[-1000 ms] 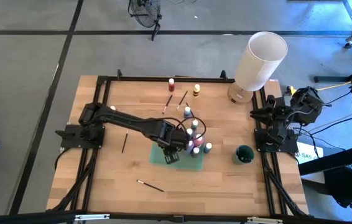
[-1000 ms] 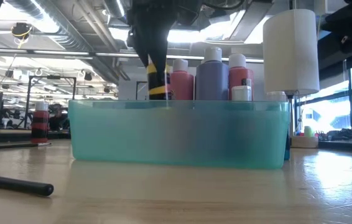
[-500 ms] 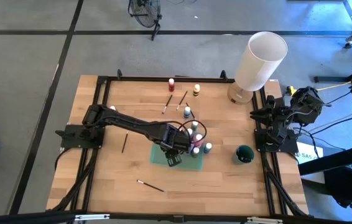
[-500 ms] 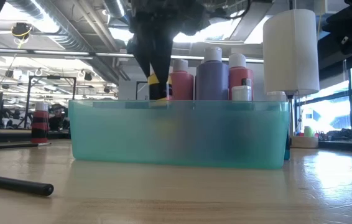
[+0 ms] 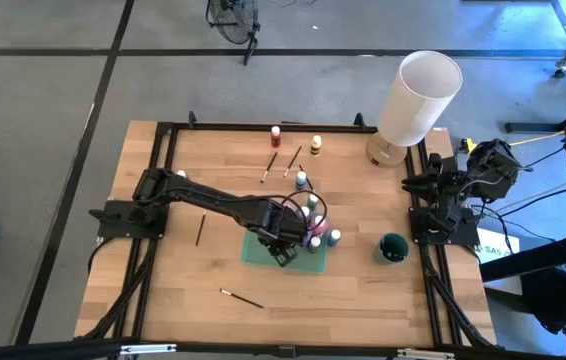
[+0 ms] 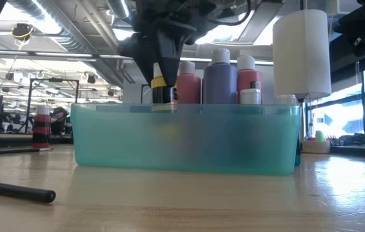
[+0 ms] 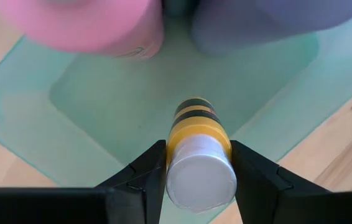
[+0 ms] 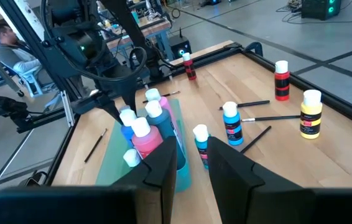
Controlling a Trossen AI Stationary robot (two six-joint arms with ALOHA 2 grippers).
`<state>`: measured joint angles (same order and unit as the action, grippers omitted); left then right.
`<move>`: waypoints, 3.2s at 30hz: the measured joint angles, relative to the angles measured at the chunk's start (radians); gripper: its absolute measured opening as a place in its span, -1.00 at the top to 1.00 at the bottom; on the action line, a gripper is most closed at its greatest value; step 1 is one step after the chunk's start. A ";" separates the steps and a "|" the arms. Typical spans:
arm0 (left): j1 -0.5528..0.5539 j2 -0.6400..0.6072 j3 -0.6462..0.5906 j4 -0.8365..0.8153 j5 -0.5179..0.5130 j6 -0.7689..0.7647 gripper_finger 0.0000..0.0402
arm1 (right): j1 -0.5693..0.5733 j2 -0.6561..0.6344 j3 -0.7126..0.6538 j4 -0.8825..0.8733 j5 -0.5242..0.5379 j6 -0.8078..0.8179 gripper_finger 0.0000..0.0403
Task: Pick & Place Paint Supplies
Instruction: Put the yellow paint bottle into the light green bin, then put the black eyeshadow brush into the green cup
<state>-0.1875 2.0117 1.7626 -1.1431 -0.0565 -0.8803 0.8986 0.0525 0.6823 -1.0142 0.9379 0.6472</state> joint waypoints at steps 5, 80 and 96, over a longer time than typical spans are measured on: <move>-0.001 0.000 0.000 0.000 -0.009 -0.054 0.28 | 0.000 0.000 0.000 0.000 0.000 0.000 0.54; -0.021 0.023 -0.023 -0.037 0.072 -0.256 -0.02 | 0.000 0.000 0.000 -0.007 0.000 0.004 0.55; 0.052 -0.006 0.331 -0.427 0.187 -0.100 -0.02 | 0.000 0.000 0.000 -0.024 -0.008 0.038 0.55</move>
<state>-0.1356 2.0055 2.0939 -1.5697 0.1305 -0.9802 0.8982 0.0525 0.6819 -1.0382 0.9302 0.6848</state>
